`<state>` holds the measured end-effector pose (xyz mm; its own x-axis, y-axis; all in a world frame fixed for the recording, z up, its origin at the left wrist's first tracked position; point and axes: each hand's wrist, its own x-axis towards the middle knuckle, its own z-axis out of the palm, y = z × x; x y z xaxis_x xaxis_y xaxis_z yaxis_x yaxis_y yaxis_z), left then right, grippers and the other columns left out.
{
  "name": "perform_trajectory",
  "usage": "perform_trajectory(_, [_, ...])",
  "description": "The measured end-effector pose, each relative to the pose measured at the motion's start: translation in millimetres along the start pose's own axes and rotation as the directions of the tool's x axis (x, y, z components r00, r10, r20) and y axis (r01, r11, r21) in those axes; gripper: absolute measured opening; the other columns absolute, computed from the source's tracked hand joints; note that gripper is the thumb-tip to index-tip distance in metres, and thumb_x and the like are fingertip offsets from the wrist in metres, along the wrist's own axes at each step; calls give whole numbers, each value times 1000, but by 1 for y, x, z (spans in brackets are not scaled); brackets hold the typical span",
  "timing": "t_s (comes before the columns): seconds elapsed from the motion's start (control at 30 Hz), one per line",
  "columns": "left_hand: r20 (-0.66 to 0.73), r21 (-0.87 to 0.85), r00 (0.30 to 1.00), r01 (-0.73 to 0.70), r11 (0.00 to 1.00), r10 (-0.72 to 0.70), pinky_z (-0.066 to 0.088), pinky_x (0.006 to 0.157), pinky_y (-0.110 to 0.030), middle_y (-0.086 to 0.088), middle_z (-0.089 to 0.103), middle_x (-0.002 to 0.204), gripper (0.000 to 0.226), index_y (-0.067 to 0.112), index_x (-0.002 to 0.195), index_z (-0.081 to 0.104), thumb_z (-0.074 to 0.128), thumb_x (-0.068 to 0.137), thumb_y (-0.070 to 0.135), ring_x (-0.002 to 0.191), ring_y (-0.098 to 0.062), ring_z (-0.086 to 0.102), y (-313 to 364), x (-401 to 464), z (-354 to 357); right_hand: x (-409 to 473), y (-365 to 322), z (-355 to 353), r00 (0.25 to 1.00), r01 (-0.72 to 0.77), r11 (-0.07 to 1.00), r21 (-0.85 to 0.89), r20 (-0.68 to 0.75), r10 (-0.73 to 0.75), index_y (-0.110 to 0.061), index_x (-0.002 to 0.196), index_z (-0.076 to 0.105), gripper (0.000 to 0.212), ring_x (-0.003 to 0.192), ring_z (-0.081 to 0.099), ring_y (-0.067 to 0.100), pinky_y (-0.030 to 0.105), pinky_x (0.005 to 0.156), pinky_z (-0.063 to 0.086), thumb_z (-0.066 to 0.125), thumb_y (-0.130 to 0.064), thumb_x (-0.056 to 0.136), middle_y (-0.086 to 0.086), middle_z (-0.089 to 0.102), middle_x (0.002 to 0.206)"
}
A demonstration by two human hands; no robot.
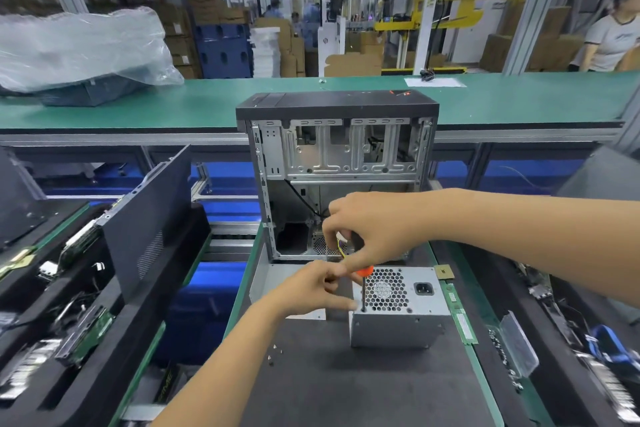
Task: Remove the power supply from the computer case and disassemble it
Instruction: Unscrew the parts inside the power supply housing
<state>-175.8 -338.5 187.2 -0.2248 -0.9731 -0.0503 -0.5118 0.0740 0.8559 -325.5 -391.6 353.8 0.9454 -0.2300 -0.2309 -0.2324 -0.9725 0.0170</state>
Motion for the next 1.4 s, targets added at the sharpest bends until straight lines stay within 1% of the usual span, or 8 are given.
perform_trajectory(0.17, [-48,-191,996,-77,979,69,51,95,-43,-17,73,99,10,23,91,77,69,91,19,95,-26,66,12,5,14,-2,-9,7,961,-213,976,35,-171,216,-15,102,53,59,80,49,20,35,68,40,28,-68,91,-1,44,89])
perform_trajectory(0.37, [-119,-218,991,-79,973,54,53,82,-26,-5,76,89,18,33,76,79,74,86,18,87,-8,66,9,9,16,-9,-5,-2,912,-396,865,-310,-246,329,-14,64,33,58,54,35,18,29,46,24,27,-62,96,-1,33,63])
perform_trajectory(0.63, [-82,-316,992,-114,942,93,41,90,-37,-8,45,95,30,30,94,79,79,74,52,93,-22,40,13,14,15,-18,2,-26,979,-118,989,-84,154,130,-25,116,49,27,88,50,18,32,67,39,61,-24,92,-2,55,101])
perform_trajectory(0.8, [-101,-306,990,-127,943,101,37,88,-45,-14,47,79,31,37,91,78,80,69,59,89,-24,41,20,15,18,-19,-1,-29,955,-270,947,-175,75,286,-21,101,56,58,70,50,6,28,55,38,58,-72,74,-10,45,75])
perform_trajectory(0.93, [-121,-265,989,-120,957,90,32,76,-38,-12,43,75,32,20,90,78,78,77,49,75,-25,37,23,13,17,-9,-8,-10,934,-352,879,-321,-51,355,-15,66,37,59,53,41,15,30,49,34,29,-67,92,0,40,62])
perform_trajectory(1.07, [-91,-269,991,-118,956,96,43,84,-24,-8,56,79,21,7,102,76,71,89,24,80,-20,52,24,10,11,-10,-5,-8,972,-220,911,-350,6,237,-13,103,49,35,69,47,21,33,55,38,34,-44,101,0,40,75])
perform_trajectory(1.23, [-71,-283,989,-143,948,128,38,59,3,26,62,61,16,-1,108,68,60,95,5,60,15,55,25,4,10,-16,-1,-17,993,29,988,-150,113,-12,-26,115,54,25,98,47,19,26,69,37,57,-16,92,-7,39,96])
perform_trajectory(1.4, [-113,-326,991,-109,939,75,39,59,-7,17,62,62,19,28,83,79,68,91,14,57,7,51,28,4,13,-17,-2,-19,962,-262,954,-146,41,270,-13,96,58,61,65,62,18,33,62,53,47,-72,82,-4,58,69])
